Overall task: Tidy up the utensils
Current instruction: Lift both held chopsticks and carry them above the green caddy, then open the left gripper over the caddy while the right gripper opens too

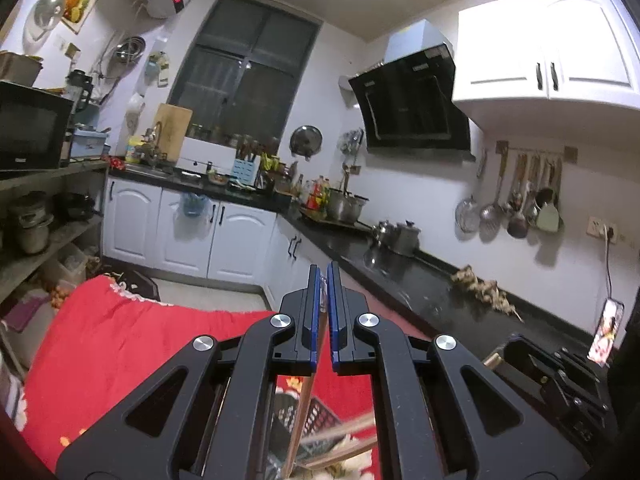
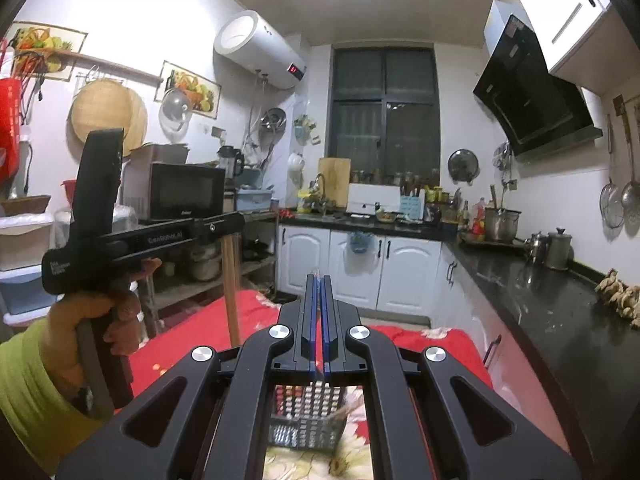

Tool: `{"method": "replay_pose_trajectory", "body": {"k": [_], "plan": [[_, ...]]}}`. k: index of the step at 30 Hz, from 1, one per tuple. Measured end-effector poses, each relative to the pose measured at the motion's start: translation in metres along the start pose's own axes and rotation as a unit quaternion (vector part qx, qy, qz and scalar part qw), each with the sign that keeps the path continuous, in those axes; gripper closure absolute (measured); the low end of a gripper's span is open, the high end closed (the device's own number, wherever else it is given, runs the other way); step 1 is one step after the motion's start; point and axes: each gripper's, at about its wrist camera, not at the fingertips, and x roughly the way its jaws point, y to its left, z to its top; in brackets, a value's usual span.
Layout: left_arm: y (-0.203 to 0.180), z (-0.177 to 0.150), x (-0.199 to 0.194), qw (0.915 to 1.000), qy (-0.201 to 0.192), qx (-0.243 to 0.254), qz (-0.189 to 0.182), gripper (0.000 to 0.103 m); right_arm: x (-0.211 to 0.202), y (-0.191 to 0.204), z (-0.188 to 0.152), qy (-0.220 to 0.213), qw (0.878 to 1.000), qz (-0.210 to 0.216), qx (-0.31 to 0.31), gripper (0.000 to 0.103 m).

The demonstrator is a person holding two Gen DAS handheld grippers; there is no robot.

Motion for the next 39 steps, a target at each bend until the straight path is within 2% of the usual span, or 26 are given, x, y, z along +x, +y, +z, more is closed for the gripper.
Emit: {"method": "replay_pose_trajectory", "body": {"k": [8, 17, 20, 27, 36, 38, 39], "plan": [[0.007, 0.004, 0.028, 0.9997, -0.013, -0.013, 0.016, 0.101, 0.017, -0.008, 0.01, -0.012, 0.999, -0.035, -0.006, 0.101], [0.01, -0.005, 0.048, 0.9993, -0.021, -0.011, 0.029, 0.101, 0.041, -0.017, -0.002, -0.001, 0.998, -0.068, -0.008, 0.101], [0.009, -0.015, 0.056, 0.9992, -0.024, 0.004, 0.033, 0.101, 0.051, -0.021, -0.008, 0.007, 0.997, -0.073, -0.007, 0.101], [0.009, -0.044, 0.071, 0.999, -0.007, 0.028, 0.034, 0.101, 0.071, -0.025, -0.027, 0.032, 0.996, -0.086, 0.003, 0.101], [0.017, -0.076, 0.077, 0.9985, 0.026, 0.036, 0.033, 0.101, 0.092, -0.025, -0.047, 0.06, 0.994, -0.086, 0.014, 0.1], [0.02, -0.083, 0.08, 0.9978, 0.045, 0.034, 0.034, 0.101, 0.095, -0.025, -0.053, 0.072, 0.994, -0.084, 0.017, 0.096], [0.02, -0.085, 0.08, 0.9976, 0.049, 0.033, 0.036, 0.098, 0.095, -0.025, -0.054, 0.074, 0.993, -0.085, 0.018, 0.091]]}}
